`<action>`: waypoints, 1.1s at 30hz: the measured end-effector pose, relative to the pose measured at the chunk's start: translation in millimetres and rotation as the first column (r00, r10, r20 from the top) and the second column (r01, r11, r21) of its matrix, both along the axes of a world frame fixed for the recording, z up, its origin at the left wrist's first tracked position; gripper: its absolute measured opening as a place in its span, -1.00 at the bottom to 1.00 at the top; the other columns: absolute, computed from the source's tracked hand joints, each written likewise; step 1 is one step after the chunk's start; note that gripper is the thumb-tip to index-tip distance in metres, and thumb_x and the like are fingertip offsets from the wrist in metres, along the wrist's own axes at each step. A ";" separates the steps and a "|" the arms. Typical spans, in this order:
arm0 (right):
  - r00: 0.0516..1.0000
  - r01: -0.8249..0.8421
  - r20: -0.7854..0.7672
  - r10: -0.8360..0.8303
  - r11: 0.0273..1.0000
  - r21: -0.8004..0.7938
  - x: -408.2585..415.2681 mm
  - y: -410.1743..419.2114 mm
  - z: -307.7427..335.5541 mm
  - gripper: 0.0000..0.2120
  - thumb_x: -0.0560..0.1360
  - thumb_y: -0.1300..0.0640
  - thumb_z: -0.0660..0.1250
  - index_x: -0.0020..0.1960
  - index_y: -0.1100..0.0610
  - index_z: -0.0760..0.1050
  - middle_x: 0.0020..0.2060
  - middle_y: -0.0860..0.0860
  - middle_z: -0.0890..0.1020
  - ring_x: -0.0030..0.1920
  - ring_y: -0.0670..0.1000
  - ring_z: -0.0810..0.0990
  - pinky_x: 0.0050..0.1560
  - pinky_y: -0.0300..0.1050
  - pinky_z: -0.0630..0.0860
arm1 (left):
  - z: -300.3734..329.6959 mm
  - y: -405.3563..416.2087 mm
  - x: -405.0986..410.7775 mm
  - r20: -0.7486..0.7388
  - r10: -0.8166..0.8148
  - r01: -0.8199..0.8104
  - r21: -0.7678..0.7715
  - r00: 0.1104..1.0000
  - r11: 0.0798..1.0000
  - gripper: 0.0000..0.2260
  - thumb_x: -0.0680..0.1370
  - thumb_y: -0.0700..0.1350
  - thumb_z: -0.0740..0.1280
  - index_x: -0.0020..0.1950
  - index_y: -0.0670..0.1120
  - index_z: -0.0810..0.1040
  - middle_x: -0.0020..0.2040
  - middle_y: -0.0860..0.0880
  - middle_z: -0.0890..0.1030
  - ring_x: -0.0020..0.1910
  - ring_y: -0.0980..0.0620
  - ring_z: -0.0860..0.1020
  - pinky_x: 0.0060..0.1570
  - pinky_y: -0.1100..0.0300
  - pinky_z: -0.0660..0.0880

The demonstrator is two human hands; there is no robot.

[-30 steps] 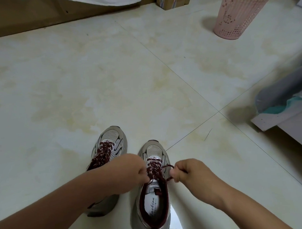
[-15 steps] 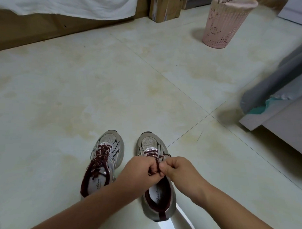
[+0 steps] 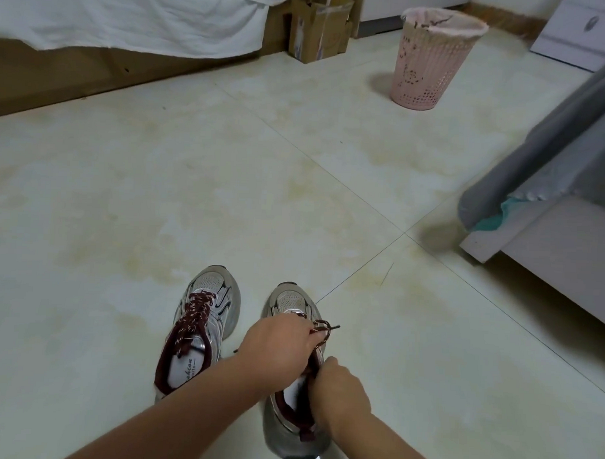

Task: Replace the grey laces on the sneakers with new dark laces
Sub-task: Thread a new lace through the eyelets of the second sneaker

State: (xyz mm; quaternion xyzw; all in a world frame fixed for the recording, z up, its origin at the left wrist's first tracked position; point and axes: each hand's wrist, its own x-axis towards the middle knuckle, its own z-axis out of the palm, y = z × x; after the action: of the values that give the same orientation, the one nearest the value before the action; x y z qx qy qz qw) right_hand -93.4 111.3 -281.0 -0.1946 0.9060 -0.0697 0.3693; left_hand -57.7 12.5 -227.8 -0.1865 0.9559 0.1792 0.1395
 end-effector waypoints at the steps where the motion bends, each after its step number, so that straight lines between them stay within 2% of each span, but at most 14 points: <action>1: 1.000 0.004 -0.002 -0.004 0.999 0.033 -0.2 -1.9 -3.6 -0.74 0.55 0.18 0.12 0.23 0.20 0.30 0.23 0.10 0.50 0.26 0.11 0.47 0.16 -0.11 0.41 | 6.4 1.1 0.0 -0.003 0.034 -0.034 0.070 0.999 0.997 -0.67 0.63 0.05 0.02 -0.08 -0.09 0.48 -0.05 -0.09 0.55 -0.05 -0.06 0.51 -0.15 0.17 0.30; 3: 0.998 0.054 0.019 -0.055 0.996 0.070 -2.8 -4.6 -9.4 -0.70 0.53 0.20 0.15 0.25 0.20 0.32 0.24 0.08 0.49 0.27 0.09 0.47 0.19 -0.14 0.41 | 23.2 -4.3 -0.5 -0.058 0.184 -0.157 0.310 0.981 0.938 -0.67 0.63 0.02 0.05 -0.27 -0.07 0.37 -0.28 -0.06 0.49 -0.28 0.03 0.47 -0.25 0.16 0.30; 5: 0.995 0.095 0.034 -0.098 0.992 0.086 -4.7 -5.7 -10.2 -0.69 0.51 0.20 0.17 0.25 0.19 0.33 0.23 0.07 0.50 0.26 0.08 0.47 0.19 -0.15 0.40 | 43.9 -15.3 0.2 -0.159 0.340 -0.219 0.506 0.927 0.834 -0.63 0.62 -0.01 0.10 -0.39 -0.05 0.25 -0.46 0.04 0.30 -0.53 0.16 0.26 -0.41 0.21 0.19; 7: 0.995 0.089 0.026 -0.092 0.991 0.095 -6.2 -4.5 -9.9 -0.70 0.51 0.20 0.17 0.24 0.18 0.33 0.22 0.07 0.50 0.25 0.08 0.48 0.18 -0.14 0.40 | 61.3 -20.1 5.0 -0.219 0.324 -0.176 0.507 0.920 0.844 -0.61 0.60 -0.01 0.13 -0.42 -0.04 0.19 -0.51 0.08 0.20 -0.57 0.13 0.18 -0.43 0.20 0.13; 13: 0.995 -0.099 -0.006 0.099 0.995 0.031 -7.9 4.3 1.6 -0.69 0.56 0.10 0.16 0.26 0.19 0.28 0.23 0.11 0.46 0.25 0.14 0.46 0.17 -0.10 0.40 | 62.6 -23.8 4.6 -0.139 0.201 -0.118 0.456 0.970 0.882 -0.62 0.59 0.00 0.17 -0.40 -0.07 0.22 -0.49 0.07 0.21 -0.56 0.15 0.21 -0.48 0.29 0.16; 15: 0.988 -0.143 -0.079 0.131 0.975 -0.167 -11.2 7.1 13.3 -0.56 0.54 -0.02 0.20 0.35 0.10 0.21 0.20 0.08 0.42 0.24 0.12 0.41 0.18 -0.08 0.36 | 61.1 -32.1 -2.3 -0.139 0.203 -0.119 0.459 0.969 0.881 -0.66 0.57 0.00 0.22 -0.36 -0.10 0.31 -0.45 0.01 0.26 -0.49 0.12 0.22 -0.40 0.25 0.18; 17: 0.989 -0.143 -0.107 0.104 0.867 -0.478 -16.6 4.8 32.4 -0.54 0.53 0.01 0.25 0.39 -0.06 0.21 0.13 0.00 0.44 0.18 0.02 0.40 0.16 -0.15 0.35 | 58.1 -36.6 -7.9 -0.132 0.196 -0.109 0.485 0.972 0.868 -0.67 0.55 0.01 0.26 -0.37 -0.10 0.38 -0.43 -0.01 0.31 -0.47 0.10 0.25 -0.38 0.23 0.21; 20: 0.997 0.000 0.052 0.055 0.682 -0.731 -23.2 -5.4 58.9 -0.91 0.54 0.15 0.27 0.03 0.08 0.49 -0.12 -0.01 0.54 -0.12 -0.09 0.44 -0.03 -0.20 0.39 | 57.4 -40.3 -13.9 -0.123 0.205 -0.114 0.513 0.971 0.851 -0.69 0.51 0.00 0.32 -0.39 -0.10 0.48 -0.48 0.06 0.40 -0.48 0.14 0.31 -0.41 0.28 0.25; 22: 0.988 0.103 0.152 0.019 0.658 -0.746 -26.5 -10.4 63.2 -0.85 0.54 0.20 0.25 -0.16 0.24 0.50 -0.30 -0.01 0.50 -0.30 -0.13 0.39 -0.18 -0.24 0.35 | 59.0 -43.4 -17.2 -0.144 0.239 -0.142 0.485 0.960 0.863 -0.71 0.48 0.01 0.36 -0.30 -0.19 0.55 -0.48 0.06 0.38 -0.48 0.14 0.29 -0.42 0.29 0.22; 24: 0.972 0.193 0.233 -0.021 0.636 -0.747 -26.1 -13.5 63.3 -0.80 0.54 0.22 0.25 -0.24 0.20 0.51 -0.39 -0.09 0.50 -0.36 -0.19 0.41 -0.24 -0.32 0.36 | 59.8 -45.6 -16.0 -0.227 0.300 -0.213 0.340 0.927 0.916 -0.79 0.46 0.07 0.36 -0.18 -0.08 0.57 -0.35 0.09 0.43 -0.33 0.14 0.41 -0.29 0.26 0.27; 26: 0.944 0.302 0.322 -0.073 0.583 -0.755 -26.5 -16.1 62.6 -0.81 0.54 0.22 0.25 -0.22 0.21 0.55 -0.40 -0.09 0.53 -0.33 -0.16 0.47 -0.23 -0.34 0.40 | 57.9 -45.6 -9.8 -0.424 0.318 -0.318 0.072 0.848 0.945 -0.79 0.45 0.10 0.36 0.00 0.03 0.55 -0.10 0.10 0.44 -0.01 0.08 0.44 -0.04 0.19 0.25; 28: 0.909 0.403 0.399 -0.122 0.508 -0.762 -27.5 -19.0 63.2 -0.82 0.55 0.22 0.23 -0.14 0.31 0.52 -0.39 0.00 0.49 -0.32 -0.08 0.44 -0.21 -0.25 0.40 | 53.1 -43.8 -3.4 -0.610 0.292 -0.371 -0.003 0.736 0.929 -0.81 0.45 0.05 0.38 -0.02 0.00 0.57 -0.08 0.07 0.43 0.00 0.03 0.40 -0.01 0.18 0.17; 30: 0.897 0.433 0.419 -0.138 0.456 -0.777 -28.5 -22.4 64.5 -0.82 0.56 0.24 0.21 -0.10 0.35 0.47 -0.40 0.04 0.43 -0.35 -0.04 0.38 -0.23 -0.19 0.38 | 47.1 -40.2 1.4 -0.539 0.364 -0.373 0.097 0.759 0.923 -0.87 0.48 0.05 0.34 -0.14 0.01 0.59 -0.18 0.09 0.44 -0.12 0.08 0.41 -0.08 0.19 0.22; 33: 0.932 0.356 0.345 -0.113 0.469 -0.808 -26.5 -26.9 67.1 -0.82 0.56 0.26 0.19 -0.14 0.33 0.47 -0.44 0.01 0.40 -0.37 -0.04 0.34 -0.32 -0.25 0.32 | 33.2 -33.6 1.9 -0.260 0.527 -0.329 0.543 0.809 0.773 -0.80 0.51 0.02 0.31 -0.31 0.06 0.59 -0.38 0.11 0.53 -0.30 0.14 0.47 -0.23 0.24 0.36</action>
State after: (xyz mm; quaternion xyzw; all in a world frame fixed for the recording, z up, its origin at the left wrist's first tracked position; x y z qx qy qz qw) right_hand -119.9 84.4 -213.9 -0.2148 0.7157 -0.5835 0.3181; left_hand -55.8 -21.0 -194.6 -0.3234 0.8200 0.4682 -0.0624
